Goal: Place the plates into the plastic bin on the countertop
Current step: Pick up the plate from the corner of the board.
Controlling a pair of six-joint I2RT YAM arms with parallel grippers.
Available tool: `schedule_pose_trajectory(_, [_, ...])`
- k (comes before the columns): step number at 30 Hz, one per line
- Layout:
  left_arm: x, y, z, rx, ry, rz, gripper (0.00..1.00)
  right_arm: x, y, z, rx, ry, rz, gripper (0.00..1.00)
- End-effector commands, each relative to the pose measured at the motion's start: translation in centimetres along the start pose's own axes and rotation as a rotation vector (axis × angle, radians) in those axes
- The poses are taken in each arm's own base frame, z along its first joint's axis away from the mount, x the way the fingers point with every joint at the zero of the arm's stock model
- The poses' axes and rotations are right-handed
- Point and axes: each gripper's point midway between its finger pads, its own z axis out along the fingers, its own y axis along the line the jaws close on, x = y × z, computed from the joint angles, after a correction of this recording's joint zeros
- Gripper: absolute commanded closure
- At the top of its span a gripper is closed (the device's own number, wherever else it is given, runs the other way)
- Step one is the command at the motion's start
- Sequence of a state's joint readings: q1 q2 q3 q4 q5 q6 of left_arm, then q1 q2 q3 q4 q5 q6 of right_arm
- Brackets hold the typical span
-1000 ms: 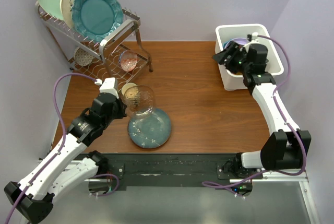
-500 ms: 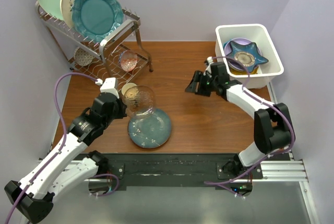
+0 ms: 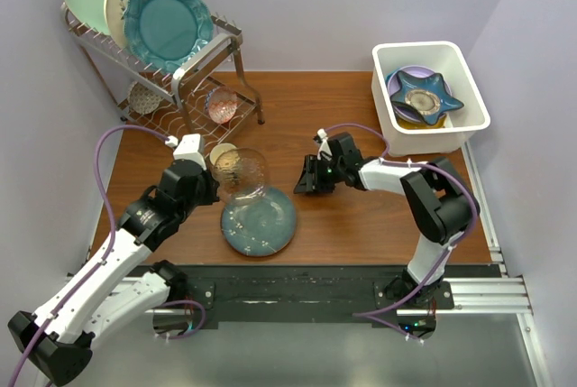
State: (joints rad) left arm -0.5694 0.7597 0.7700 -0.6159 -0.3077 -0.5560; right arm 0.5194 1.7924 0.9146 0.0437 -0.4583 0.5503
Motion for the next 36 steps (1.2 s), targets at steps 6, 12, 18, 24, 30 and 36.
schedule_pose_trajectory(6, [-0.7, -0.1, 0.3, 0.001, -0.031, 0.0, 1.0, 1.4, 1.3, 1.6, -0.106, 0.01, -0.005, 0.53])
schedule_pose_trajectory(12, [-0.7, 0.0, 0.3, 0.001, -0.029, 0.001, 1.0, 3.1, 1.7, 2.3, -0.136, 0.051, -0.007, 0.56])
schedule_pose_trajectory(18, [-0.7, -0.1, 0.3, 0.005, -0.027, 0.002, 1.0, 4.3, 1.6, 2.3, -0.138, 0.088, -0.02, 0.57])
schedule_pose_trajectory(24, [-0.6, -0.1, 0.3, 0.004, -0.026, 0.003, 1.0, 4.6, 1.8, 1.7, -0.142, 0.076, -0.024, 0.57])
schedule_pose_trajectory(30, [-0.6, -0.1, 0.4, 0.004, -0.026, 0.003, 1.0, 3.8, 2.6, 0.7, -0.146, 0.027, -0.021, 0.55])
schedule_pose_trajectory(36, [-0.6, -0.2, 0.3, 0.006, -0.027, 0.002, 1.0, 3.4, 4.0, -0.3, -0.2, 0.003, -0.024, 0.54])
